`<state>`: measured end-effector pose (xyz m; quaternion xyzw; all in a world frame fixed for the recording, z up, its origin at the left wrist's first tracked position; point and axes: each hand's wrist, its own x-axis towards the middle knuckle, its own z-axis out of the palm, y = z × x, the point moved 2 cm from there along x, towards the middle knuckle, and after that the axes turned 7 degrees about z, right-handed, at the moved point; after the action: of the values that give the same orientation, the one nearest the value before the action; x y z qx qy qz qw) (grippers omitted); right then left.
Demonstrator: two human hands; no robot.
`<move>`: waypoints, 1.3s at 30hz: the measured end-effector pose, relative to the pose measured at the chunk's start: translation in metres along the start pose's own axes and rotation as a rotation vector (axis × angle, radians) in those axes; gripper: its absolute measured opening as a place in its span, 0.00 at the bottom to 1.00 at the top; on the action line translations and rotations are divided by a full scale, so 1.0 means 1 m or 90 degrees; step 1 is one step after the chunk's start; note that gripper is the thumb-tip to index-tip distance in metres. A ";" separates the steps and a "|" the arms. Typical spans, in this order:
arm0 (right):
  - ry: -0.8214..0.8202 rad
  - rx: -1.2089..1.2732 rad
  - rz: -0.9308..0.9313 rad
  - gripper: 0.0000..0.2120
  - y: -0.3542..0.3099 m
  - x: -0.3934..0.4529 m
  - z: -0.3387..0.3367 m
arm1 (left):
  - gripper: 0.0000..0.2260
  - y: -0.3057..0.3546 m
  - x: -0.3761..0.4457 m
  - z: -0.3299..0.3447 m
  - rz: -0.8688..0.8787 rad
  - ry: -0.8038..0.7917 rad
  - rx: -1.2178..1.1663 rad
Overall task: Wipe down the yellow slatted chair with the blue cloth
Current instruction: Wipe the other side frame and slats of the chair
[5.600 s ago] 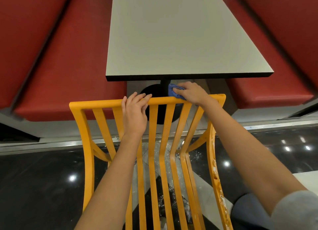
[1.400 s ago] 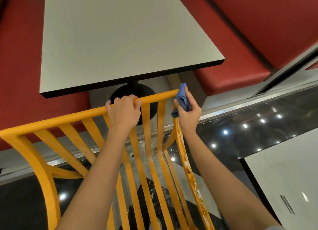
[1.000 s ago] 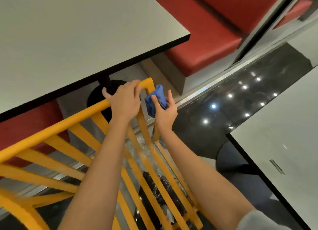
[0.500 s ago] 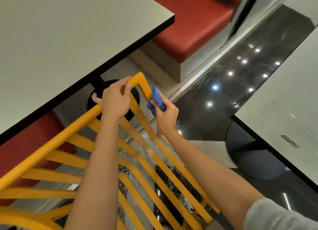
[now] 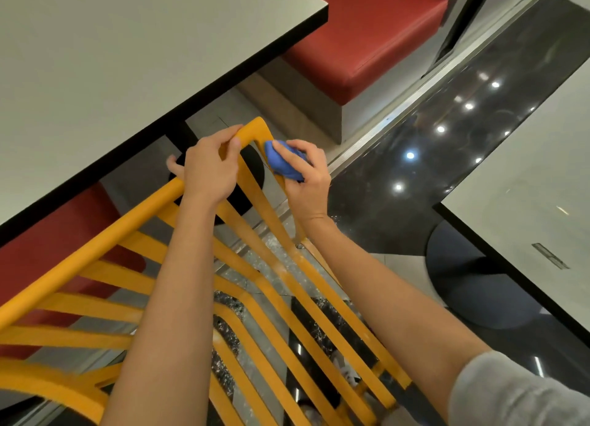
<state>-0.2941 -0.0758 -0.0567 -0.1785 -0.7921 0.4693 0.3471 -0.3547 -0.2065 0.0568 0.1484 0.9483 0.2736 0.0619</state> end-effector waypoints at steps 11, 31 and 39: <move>-0.053 0.127 0.042 0.20 -0.039 0.040 0.012 | 0.15 0.002 0.000 0.003 0.005 0.014 0.004; -0.052 0.077 0.203 0.11 0.016 -0.017 0.002 | 0.28 -0.023 -0.023 0.037 0.260 0.101 0.354; -0.096 0.058 0.206 0.12 0.018 -0.032 0.000 | 0.32 -0.015 -0.019 0.046 0.352 0.051 0.467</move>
<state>-0.2723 -0.0865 -0.0841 -0.2519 -0.7551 0.5662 0.2141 -0.3315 -0.2019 0.0110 0.3974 0.9088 -0.0686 -0.1071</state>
